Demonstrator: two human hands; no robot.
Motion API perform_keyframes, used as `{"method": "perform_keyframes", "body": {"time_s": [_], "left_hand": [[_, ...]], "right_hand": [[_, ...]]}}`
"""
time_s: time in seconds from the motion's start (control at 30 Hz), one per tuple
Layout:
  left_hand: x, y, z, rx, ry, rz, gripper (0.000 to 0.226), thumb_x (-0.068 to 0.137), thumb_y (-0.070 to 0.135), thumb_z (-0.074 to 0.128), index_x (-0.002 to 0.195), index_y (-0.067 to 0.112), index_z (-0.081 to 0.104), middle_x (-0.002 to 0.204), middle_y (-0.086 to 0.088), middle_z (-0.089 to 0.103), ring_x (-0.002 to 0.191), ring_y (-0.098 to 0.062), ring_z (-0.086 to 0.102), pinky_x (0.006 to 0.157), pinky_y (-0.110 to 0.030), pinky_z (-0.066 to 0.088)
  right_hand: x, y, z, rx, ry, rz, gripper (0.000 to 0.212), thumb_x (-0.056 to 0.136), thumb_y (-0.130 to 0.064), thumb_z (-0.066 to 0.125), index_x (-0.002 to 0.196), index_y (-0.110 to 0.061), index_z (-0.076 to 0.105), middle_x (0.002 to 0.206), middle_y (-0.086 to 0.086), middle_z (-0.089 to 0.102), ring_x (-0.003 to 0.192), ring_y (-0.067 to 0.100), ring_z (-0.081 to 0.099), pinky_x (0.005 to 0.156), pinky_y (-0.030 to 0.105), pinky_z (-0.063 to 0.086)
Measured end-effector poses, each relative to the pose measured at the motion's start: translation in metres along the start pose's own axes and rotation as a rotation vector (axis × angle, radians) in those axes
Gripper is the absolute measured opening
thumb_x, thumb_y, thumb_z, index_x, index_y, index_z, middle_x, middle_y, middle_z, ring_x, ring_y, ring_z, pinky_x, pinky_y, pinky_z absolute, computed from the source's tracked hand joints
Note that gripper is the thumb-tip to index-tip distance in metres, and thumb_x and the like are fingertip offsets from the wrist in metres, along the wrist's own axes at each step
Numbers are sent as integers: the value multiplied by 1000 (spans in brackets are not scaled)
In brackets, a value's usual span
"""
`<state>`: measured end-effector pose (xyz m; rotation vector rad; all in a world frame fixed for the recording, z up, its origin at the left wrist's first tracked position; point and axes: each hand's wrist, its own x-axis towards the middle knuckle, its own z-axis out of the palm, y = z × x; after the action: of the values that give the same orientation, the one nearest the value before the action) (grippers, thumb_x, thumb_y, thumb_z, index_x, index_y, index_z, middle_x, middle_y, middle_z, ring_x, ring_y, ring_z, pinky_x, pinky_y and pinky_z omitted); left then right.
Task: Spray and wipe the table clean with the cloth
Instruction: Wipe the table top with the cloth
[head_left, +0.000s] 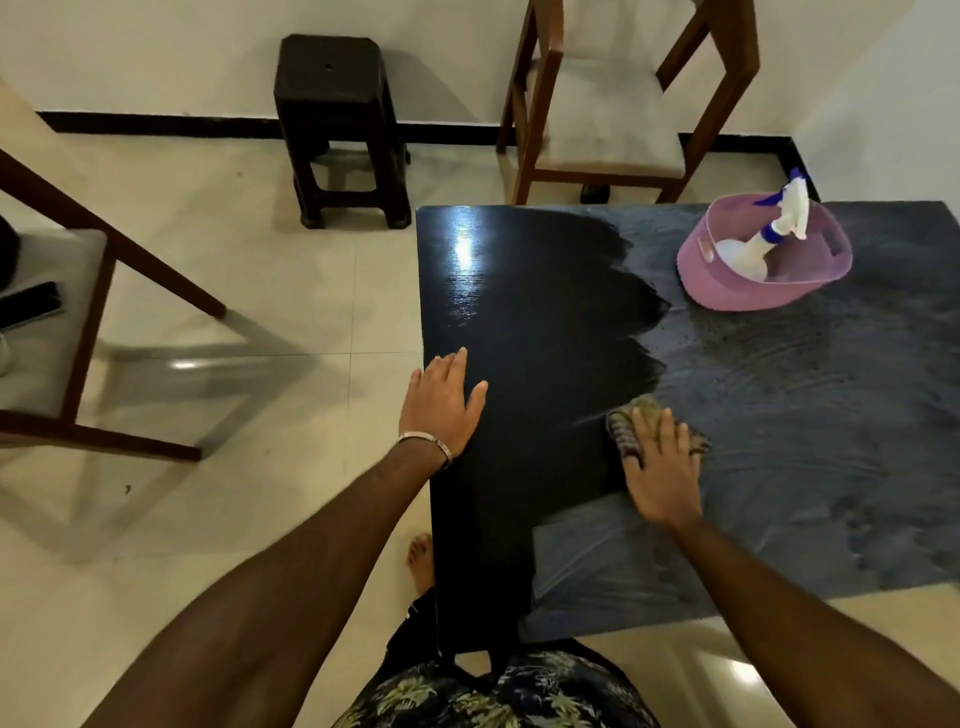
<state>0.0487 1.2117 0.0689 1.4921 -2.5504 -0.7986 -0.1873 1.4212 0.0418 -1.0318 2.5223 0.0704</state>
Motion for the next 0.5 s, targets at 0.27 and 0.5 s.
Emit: {"method": "perform_keyframes", "body": {"time_s": [0.27,0.5], "left_hand": [[-41,9,16,136,-31,-18,62,99,50,27,153,21,18,161,-3,17,149,-22,10,120,-42,10],[-86,34,46,157,13,-58,62,100,49,29,153,19,20,161,-3,16,150,-22,7,121,-42,9]], "right_hand": [[-80,-127,48,-92,-91,-497,70,93,-43,36,157,-35,10,167,8,-8,150,35,-16,117,65,-4],[-99,-11,58,-78,-28,-722,78,81,-41,44,154,-43,18,166,-2,5,153,26,4,121,56,5]]}}
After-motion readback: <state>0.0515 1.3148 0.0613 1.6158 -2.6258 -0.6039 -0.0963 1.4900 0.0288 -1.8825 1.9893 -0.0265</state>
